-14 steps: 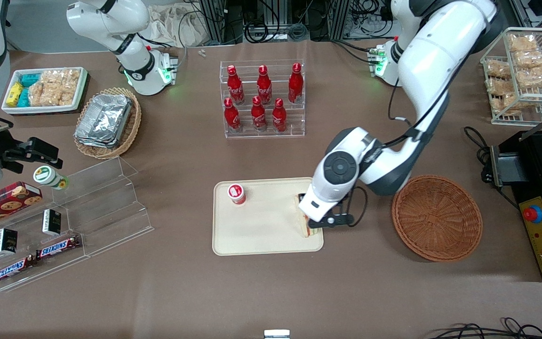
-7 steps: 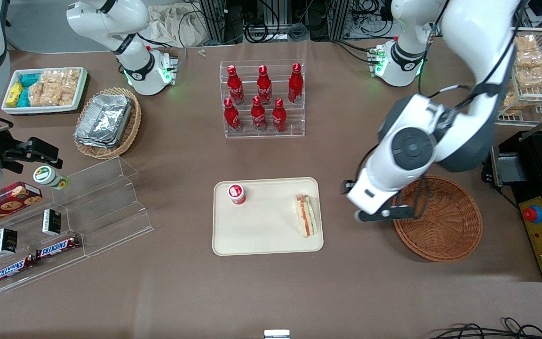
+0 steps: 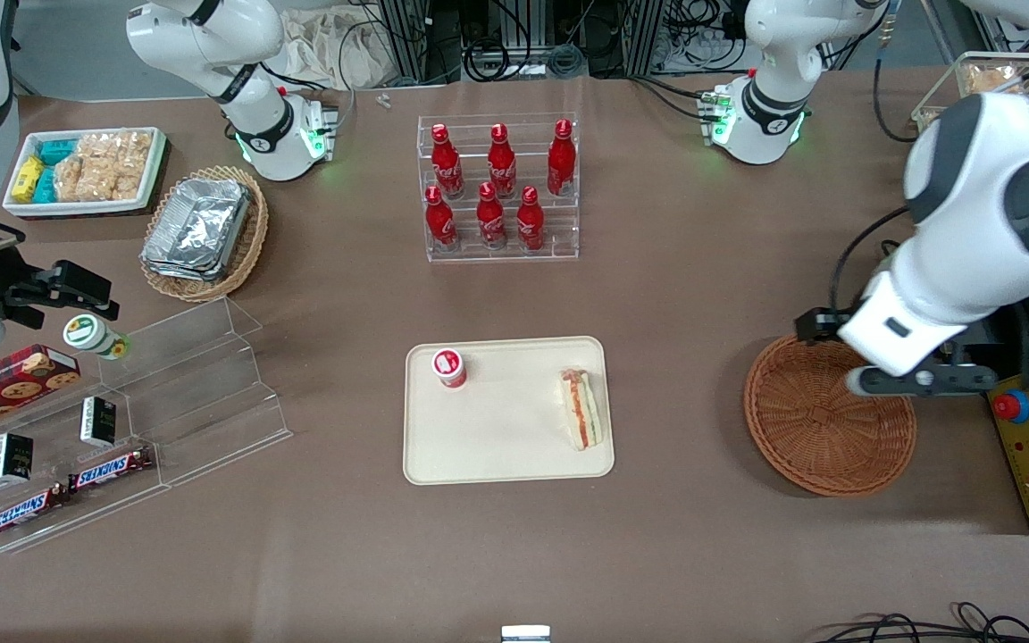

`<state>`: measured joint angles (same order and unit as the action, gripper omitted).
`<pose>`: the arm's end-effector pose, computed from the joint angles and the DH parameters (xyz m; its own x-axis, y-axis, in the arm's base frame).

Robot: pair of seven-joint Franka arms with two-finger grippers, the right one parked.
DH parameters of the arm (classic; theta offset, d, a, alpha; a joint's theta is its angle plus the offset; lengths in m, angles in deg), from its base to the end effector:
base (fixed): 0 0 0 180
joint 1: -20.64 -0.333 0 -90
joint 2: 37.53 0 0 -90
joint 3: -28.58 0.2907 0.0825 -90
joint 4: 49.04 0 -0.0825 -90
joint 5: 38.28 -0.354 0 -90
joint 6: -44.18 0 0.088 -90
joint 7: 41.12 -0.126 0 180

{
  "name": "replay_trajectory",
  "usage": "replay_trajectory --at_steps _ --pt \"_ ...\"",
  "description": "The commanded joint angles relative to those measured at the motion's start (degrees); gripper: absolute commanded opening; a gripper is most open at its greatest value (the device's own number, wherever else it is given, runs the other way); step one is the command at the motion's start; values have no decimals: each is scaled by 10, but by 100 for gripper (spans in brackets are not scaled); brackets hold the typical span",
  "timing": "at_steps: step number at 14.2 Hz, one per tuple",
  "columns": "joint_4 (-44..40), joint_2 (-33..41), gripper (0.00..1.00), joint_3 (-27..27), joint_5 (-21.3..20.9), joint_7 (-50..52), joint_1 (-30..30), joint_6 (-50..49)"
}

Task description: Place sandwich from basket to tray

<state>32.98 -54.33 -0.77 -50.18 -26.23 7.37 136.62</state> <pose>0.5860 -0.1064 0.4984 0.9982 -0.0220 -0.0553 -0.0265 -0.9964 -0.0810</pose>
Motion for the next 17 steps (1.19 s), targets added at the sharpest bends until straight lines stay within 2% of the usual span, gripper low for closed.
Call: replay_trajectory --at_steps 1,5,6,7,10,12,17 --pt "11 11 100 -4 6 -13 -17 -3" --pt "9 24 100 2 8 -67 -39 -10" --pt "-1 27 100 26 19 -82 -30 -24" --pt "-16 27 100 70 38 -100 -2 -32" --pt "-22 41 100 248 106 -138 119 -39" --pt "-22 40 100 319 114 -161 177 -38" --pt "-42 26 100 327 115 -161 183 -36"
